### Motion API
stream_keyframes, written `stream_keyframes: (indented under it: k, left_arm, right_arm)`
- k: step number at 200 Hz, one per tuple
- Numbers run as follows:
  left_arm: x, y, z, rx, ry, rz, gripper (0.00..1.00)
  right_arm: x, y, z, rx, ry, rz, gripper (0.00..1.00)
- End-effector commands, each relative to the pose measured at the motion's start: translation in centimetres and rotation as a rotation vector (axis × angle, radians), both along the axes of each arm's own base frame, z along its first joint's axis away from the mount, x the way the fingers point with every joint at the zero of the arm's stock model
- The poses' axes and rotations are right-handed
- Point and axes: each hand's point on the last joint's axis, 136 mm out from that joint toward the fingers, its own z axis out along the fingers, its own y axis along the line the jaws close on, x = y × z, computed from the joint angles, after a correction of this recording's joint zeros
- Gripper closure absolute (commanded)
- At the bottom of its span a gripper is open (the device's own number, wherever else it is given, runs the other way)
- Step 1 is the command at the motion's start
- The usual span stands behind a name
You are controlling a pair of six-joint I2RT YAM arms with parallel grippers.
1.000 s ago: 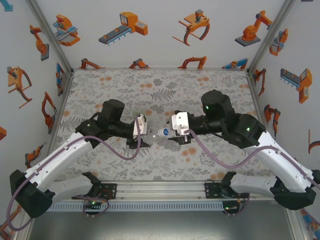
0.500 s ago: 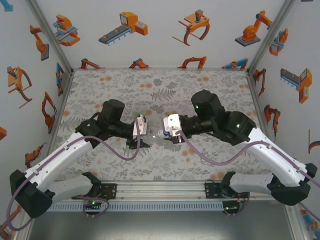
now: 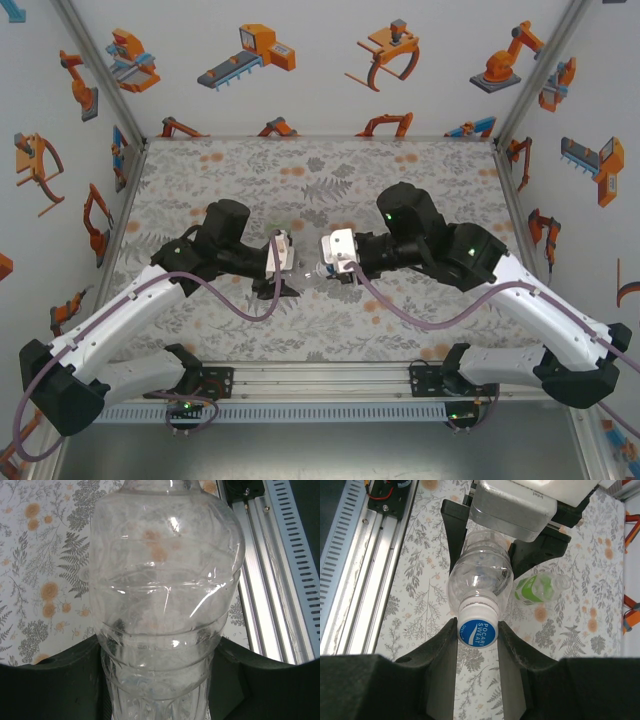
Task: Screw on the bottle caps
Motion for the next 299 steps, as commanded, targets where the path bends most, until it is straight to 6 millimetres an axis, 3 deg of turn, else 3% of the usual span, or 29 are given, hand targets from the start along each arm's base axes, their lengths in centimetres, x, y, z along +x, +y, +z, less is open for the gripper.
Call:
stream_keyframes:
  k: [1,49,102,134,155,226,246,299]
  left_arm:
    - [-0.2,-0.2,1.7,-0.034,-0.035,-0.022,1.00]
    - [0.4,-0.3,1.7,-0.033,-0.040,0.007,1.00]
    - [0.4,-0.4,1.8,-0.042,-0.041,0.008,1.00]
    - [0.4,-0.5,1.8,-0.047,-0.034,0.006,1.00]
    - [0.5,-0.5,1.7,-0.045,-0.032,0.006,1.00]
    - [0.3,-0.6,1.7,-0.048,-0.028,-0.002,1.00]
    - [0.3,-0.6,1.7,-0.049,-0.028,-0.004,1.00]
    - [0.4,-0.6,1.5,-0.045,-0.027,-0.004,1.00]
  right_arm:
    - [0.2,0.1,0.0,0.009,0.101,-0.078,0.92]
    - [3.3,-0.3,-0.8,0.090,0.362,-0.426,1.00]
    - [6.0,-0.9,-2.2,0.213,0.904,-0.869,1.00]
    - [6.9,-2.0,-4.9,0.272,1.262,-1.134,1.00]
    - [7.2,-3.2,-6.7,0.285,1.394,-1.302,1.00]
    - [8.0,-3.6,-6.0,0.333,1.327,-1.304,1.00]
    - [8.1,-3.0,-4.8,0.341,1.268,-1.224,0.79]
    - [7.9,-3.6,-1.5,0.398,1.085,-1.093,0.47]
